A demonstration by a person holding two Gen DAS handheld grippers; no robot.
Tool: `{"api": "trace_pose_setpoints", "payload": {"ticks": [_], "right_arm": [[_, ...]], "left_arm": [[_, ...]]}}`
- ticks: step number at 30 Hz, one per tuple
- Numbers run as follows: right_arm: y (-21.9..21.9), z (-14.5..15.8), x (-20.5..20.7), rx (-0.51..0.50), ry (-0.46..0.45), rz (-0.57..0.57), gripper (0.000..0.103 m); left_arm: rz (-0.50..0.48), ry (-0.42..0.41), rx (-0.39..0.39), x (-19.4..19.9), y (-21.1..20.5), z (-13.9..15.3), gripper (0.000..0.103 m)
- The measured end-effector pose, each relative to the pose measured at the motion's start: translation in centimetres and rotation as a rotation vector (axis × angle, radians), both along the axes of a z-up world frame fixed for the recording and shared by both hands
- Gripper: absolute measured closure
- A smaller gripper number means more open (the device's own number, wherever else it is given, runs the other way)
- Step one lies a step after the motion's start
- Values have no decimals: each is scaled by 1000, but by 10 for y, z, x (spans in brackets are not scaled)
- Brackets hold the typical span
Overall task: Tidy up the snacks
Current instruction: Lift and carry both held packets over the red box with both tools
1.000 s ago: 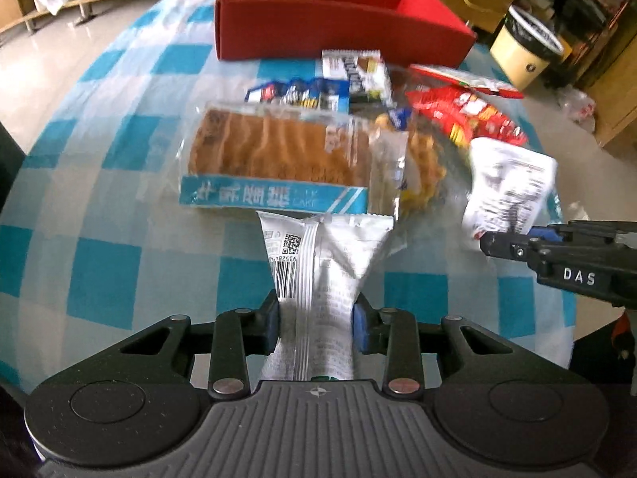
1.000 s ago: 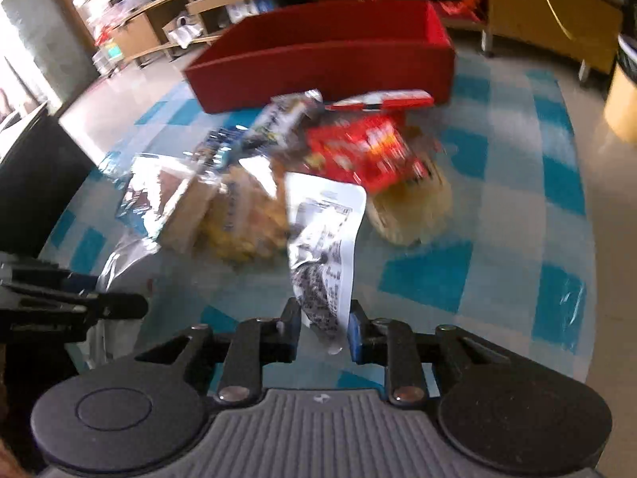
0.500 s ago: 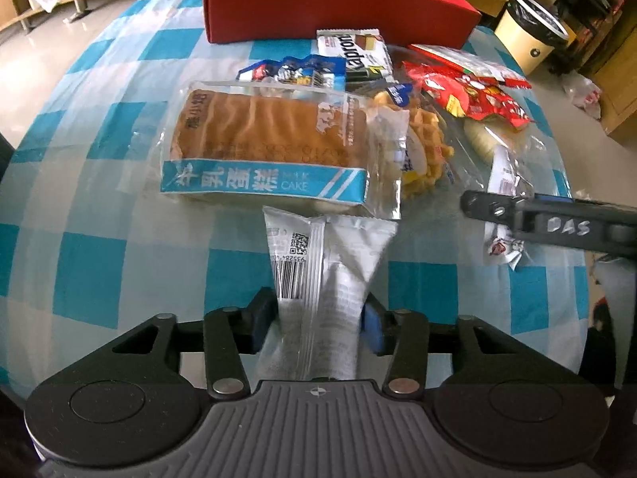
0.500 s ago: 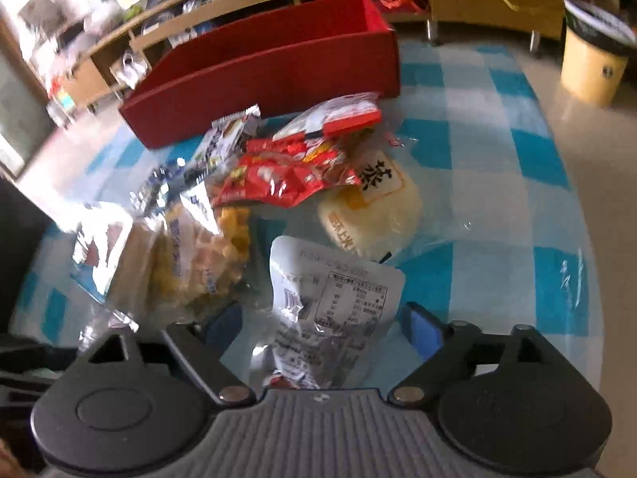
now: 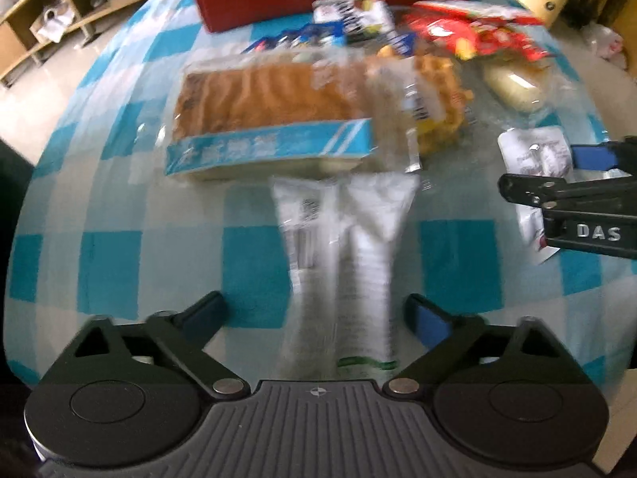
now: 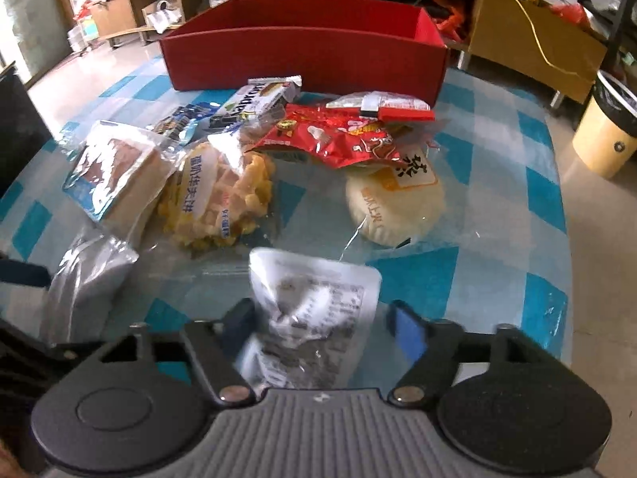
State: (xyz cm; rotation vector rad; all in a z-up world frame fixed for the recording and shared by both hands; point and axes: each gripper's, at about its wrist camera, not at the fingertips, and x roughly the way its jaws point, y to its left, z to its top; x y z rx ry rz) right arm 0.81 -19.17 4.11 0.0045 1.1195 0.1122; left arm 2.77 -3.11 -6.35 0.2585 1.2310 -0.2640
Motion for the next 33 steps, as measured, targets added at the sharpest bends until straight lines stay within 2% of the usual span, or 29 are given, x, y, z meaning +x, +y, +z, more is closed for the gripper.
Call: {"api": "trace_pose_setpoints", "payload": {"ticks": [2,4,12,20,25,33], "right_arm": [[-5,2,-3,7,3,2,45],[-8,1,-4,2,12,10,46],[-38,5,-17,127,12,-59,48],[-42,42,-25,201,-87,-61,48],[-36,63,-7,223,-144,-54,48],[-45,73,47,263,-173,-75,48]], "left_arm": [[6,-20,0,-2,-2,7,44],[17,-10,-25,-2,-2,11,53],[56,-1,-94,-14,-2,19,57],[52,-77,-179,-22,-8,52,57],[55,-133,-222,1,-14,73,57],[110,-156,-280,58,-22,80,57]]}}
